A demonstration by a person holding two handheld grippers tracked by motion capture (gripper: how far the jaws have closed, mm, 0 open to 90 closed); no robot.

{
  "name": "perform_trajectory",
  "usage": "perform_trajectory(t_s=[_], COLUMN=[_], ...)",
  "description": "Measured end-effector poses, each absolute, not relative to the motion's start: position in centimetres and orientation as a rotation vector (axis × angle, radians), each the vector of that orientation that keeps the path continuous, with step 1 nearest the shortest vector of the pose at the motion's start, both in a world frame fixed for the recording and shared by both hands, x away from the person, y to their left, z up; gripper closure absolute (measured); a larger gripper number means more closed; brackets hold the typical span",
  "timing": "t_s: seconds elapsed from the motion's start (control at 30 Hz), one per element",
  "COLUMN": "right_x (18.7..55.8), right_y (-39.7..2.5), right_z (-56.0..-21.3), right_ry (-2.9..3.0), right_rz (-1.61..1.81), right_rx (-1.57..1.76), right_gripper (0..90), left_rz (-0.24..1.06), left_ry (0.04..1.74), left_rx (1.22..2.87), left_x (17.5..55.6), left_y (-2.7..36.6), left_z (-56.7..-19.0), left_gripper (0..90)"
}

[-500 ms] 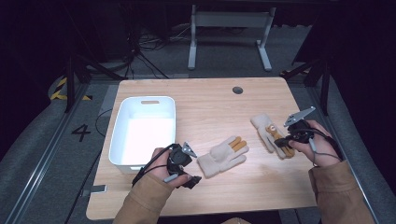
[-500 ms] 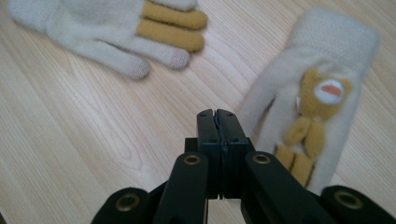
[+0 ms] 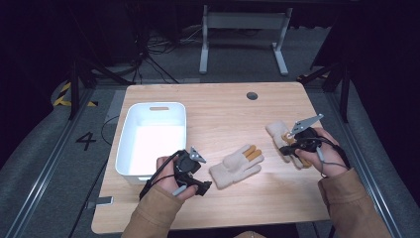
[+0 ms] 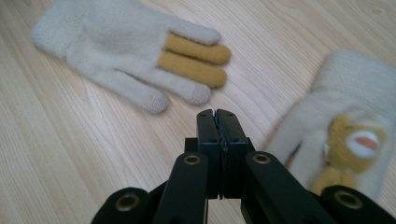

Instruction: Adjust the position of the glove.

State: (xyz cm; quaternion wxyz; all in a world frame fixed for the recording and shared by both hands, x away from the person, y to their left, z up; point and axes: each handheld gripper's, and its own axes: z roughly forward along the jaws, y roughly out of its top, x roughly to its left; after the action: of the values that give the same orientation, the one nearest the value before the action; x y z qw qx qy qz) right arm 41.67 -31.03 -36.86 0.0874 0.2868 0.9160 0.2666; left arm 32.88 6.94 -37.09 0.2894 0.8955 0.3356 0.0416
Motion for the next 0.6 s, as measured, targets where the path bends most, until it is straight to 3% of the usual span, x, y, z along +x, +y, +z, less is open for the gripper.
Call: perform_trajectory(t_s=[0.6], right_x=[42.6], right_y=[-26.2], right_z=[-39.6], right_ry=[2.787], right_rz=[0.813], right_rx=[0.737], right_gripper=[90.0], left_rz=[0.073], left_ry=[0.853], left_rx=[2.418], left_x=[32.5], left_y=[7.3], left_z=[-37.8], left_gripper=[24.6])
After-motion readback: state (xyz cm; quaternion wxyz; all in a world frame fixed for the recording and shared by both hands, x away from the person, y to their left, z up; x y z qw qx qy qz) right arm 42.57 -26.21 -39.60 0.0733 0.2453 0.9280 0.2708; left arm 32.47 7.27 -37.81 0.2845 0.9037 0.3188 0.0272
